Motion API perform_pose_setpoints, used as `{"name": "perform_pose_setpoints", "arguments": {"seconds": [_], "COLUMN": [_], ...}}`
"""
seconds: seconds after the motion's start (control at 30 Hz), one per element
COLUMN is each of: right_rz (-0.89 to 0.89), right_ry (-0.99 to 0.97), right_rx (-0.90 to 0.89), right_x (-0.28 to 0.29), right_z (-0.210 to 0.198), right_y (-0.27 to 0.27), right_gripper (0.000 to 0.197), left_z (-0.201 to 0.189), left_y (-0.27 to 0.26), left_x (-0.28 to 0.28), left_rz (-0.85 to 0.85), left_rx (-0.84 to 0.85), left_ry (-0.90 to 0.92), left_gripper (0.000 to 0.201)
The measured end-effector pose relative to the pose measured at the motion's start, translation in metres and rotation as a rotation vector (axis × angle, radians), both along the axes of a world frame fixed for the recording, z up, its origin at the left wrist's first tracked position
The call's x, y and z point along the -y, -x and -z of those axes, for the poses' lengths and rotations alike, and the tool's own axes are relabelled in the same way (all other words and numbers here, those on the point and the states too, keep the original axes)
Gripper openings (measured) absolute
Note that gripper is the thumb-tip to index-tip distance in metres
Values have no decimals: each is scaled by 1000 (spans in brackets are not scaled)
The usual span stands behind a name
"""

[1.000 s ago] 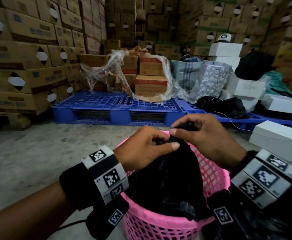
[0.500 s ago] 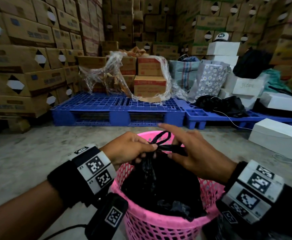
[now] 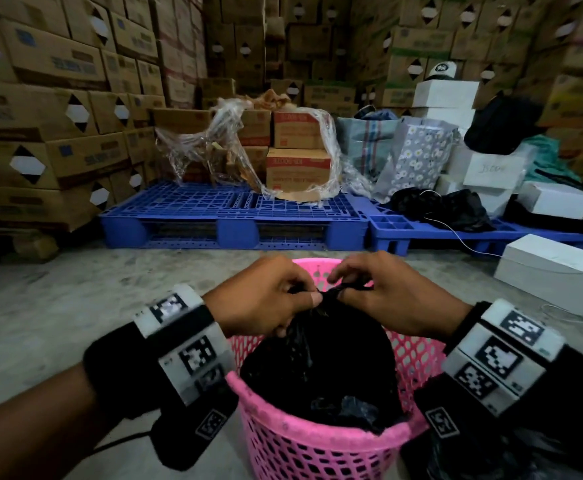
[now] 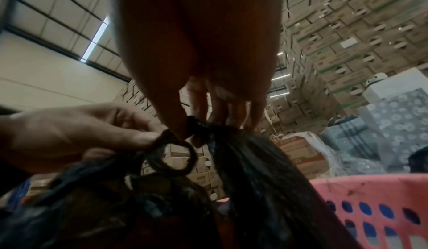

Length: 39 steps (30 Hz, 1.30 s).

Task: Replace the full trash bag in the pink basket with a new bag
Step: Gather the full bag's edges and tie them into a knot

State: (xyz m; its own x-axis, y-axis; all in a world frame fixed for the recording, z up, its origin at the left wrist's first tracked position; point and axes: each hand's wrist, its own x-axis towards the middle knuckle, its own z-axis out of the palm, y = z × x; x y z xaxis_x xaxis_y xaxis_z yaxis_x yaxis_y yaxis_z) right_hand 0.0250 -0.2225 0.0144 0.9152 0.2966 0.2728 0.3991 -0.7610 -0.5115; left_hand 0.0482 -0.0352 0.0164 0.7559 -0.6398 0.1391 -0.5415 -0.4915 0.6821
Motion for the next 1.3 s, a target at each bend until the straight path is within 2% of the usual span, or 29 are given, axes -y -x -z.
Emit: {"name": "perform_pose_setpoints", "arguments": {"seconds": [0.1,0.17,0.23,0.33,0.43,0.5,0.57,0.7,0.8,0.87,1.07,1.13,1.17,1.3], "right_rz": [29,-24,-73,-84,-95,-136,-167,-115,-30,2,5,45,64,6], "right_ry": [-7,-16,-26,101,67,-22,-68,44,148,162,216,243,230,93], "right_rx": [209,325,321,331,343,273,179,33,-125,-153,-159,-108,-68,87], "right_x": [1,-2,-3,-7,-9,-5,7,59,97,111,135,137,136,104], "right_z": [4,5,7,12,11,8,3,7,23,31,43,43,41,6], "right_y": [8,19,27,31,25,22,20,19,26,33,38,37,37,39], "right_gripper": [16,11,11,25,14,15,21,38,29,33,75,81,80,57], "left_z": [0,2,4,7,8,6,4,13,30,37,47,45,43,24], "left_y": [-7,-11,-15,-15,-12,-13,-17,-29,-32,-29,-25,-23,-23,-27], "left_x": [-4,-5,-6,-4,-1,-4,-12,-44,-65,-71,-84,-81,-78,-57], "left_rz": [44,39,25,58,82,74,40,-39,-93,-124,-198,-227,-239,-275], "left_rx": [-422,-562,-611,-661,-656,-590,-452,-83,175,314,438,426,368,-192], "left_ry": [216,337,407,441,434,422,356,32,-291,-446,-554,-529,-468,146], "left_gripper": [20,18,24,24,22,19,14,9,30,35,34,33,32,37]}}
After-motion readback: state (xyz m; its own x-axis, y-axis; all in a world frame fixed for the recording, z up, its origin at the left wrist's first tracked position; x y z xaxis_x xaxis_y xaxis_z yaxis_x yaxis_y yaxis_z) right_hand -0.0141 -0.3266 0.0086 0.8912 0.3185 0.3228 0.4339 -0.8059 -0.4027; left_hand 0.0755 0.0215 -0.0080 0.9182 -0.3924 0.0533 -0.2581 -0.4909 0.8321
